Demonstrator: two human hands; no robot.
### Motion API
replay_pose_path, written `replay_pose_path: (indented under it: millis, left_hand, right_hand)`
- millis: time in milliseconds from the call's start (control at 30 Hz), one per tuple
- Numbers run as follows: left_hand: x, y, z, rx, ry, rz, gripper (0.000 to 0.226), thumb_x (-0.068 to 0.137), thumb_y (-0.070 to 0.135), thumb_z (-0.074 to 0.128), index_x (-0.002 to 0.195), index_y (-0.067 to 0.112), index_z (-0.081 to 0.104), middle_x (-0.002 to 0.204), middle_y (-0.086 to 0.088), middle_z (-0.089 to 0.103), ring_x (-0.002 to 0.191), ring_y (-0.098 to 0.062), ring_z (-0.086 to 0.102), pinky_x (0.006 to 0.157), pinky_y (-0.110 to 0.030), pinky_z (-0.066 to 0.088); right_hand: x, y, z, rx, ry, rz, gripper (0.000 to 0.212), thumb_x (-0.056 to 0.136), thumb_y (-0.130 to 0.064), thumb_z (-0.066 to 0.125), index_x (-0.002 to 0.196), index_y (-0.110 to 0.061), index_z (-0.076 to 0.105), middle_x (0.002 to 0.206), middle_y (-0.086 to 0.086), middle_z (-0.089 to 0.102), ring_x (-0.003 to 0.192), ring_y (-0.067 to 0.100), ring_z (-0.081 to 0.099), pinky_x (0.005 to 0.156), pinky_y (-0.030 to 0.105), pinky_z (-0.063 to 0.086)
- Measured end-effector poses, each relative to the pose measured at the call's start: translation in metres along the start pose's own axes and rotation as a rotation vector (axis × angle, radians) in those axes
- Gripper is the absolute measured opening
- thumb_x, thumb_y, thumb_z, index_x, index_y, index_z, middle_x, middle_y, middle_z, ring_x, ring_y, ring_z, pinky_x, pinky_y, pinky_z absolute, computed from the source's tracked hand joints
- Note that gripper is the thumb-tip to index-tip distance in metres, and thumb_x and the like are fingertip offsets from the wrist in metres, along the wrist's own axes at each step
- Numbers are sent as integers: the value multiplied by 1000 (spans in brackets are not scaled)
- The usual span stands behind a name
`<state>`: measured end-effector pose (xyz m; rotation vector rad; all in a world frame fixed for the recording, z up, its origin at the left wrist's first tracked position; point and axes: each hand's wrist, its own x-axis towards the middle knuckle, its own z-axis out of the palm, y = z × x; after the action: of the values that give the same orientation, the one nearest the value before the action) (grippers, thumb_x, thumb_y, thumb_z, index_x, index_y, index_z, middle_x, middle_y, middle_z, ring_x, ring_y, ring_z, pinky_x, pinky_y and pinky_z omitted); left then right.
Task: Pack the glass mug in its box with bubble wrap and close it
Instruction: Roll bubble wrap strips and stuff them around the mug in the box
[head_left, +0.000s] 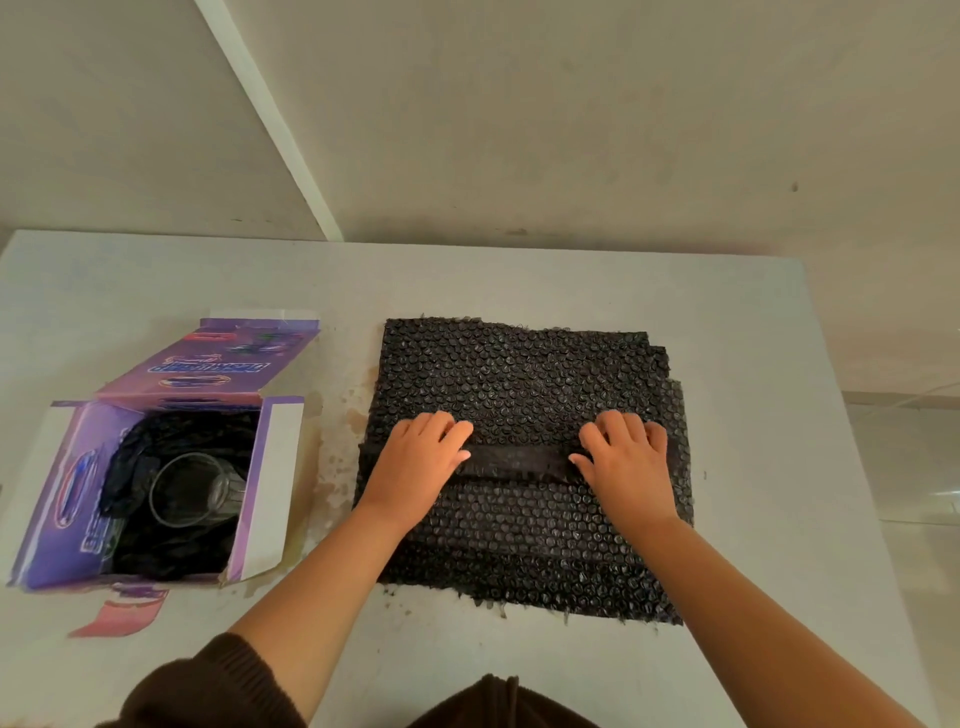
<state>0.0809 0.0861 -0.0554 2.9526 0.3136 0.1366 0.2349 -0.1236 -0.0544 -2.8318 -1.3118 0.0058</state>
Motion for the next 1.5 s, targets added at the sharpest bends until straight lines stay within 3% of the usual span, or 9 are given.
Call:
replay_pose_path:
  millis: [133, 300, 400, 567, 833, 1000, 1167, 1367, 1500]
  left_hand:
    - [-2, 0, 8, -9, 87, 132, 5, 89, 14, 58, 90, 17, 61, 83, 2, 59, 77, -19, 56, 70, -30, 43]
    - [-10, 2, 11, 54, -81, 62, 46, 91, 47, 38, 117, 19, 64, 113, 2, 66, 108, -19, 61, 102, -48, 42]
    - [-8, 2, 14, 35, -126, 51, 50, 89, 47, 48, 129, 17, 52, 120, -7, 60, 111, -28, 59, 93, -44, 50]
    - [8, -5, 7, 25, -19, 30, 32, 87, 38, 54, 105, 14, 44, 98, -8, 52, 69, -21, 56, 66, -37, 51]
    - [32, -12, -5, 23, -128, -36, 29, 86, 41, 59, 102, 17, 61, 93, 2, 68, 98, -22, 61, 96, -49, 39]
    - [52, -16, -7, -135, -212, -130, 34, 92, 35, 55, 120, 16, 49, 110, -2, 60, 101, -22, 55, 85, -39, 44]
    - [61, -21, -5, -160, -121, -44, 19, 84, 15, 67, 102, 12, 60, 102, -4, 58, 94, -24, 56, 78, -38, 50]
    - [70, -25, -1, -135, -170, -1, 49, 85, 53, 56, 117, 16, 58, 113, 2, 58, 111, -16, 51, 107, -41, 34]
    - [83, -27, -11, -174, -188, -51, 44, 94, 37, 51, 132, 16, 46, 112, -4, 63, 102, -22, 58, 87, -34, 44]
  right_hand:
    - [-11, 2, 10, 73, 94, -91, 27, 90, -36, 52, 85, -13, 65, 88, 1, 57, 85, 25, 56, 74, 38, 47]
    - [-26, 6, 13, 21, -46, -81, 55, 86, -53, 39, 113, -12, 64, 120, 7, 59, 117, 28, 52, 100, 45, 33]
    - [-25, 7, 14, 20, -20, -62, 47, 87, -45, 47, 115, -11, 63, 124, 8, 57, 123, 28, 46, 104, 45, 27]
    - [-5, 7, 8, 57, 60, -64, 29, 90, -36, 50, 92, -14, 69, 97, 1, 63, 98, 23, 56, 100, 38, 29]
    - [41, 14, -5, 62, -104, -16, 14, 94, -32, 50, 99, -21, 56, 81, -5, 65, 77, 21, 63, 104, 47, 13]
    - [51, 15, -2, 66, 36, -29, 13, 83, -26, 68, 92, -17, 66, 99, 6, 55, 92, 28, 54, 90, 52, 35]
    - [54, 19, 0, 35, -125, -129, 56, 76, -53, 65, 116, -13, 62, 112, 11, 53, 104, 32, 50, 92, 53, 37]
    - [81, 22, -6, 110, -70, -97, 24, 92, -38, 51, 106, -19, 54, 84, -1, 67, 80, 23, 63, 103, 43, 25]
    - [96, 24, -1, 86, -32, -51, 26, 93, -38, 49, 99, -17, 61, 99, 2, 60, 95, 25, 56, 101, 47, 26]
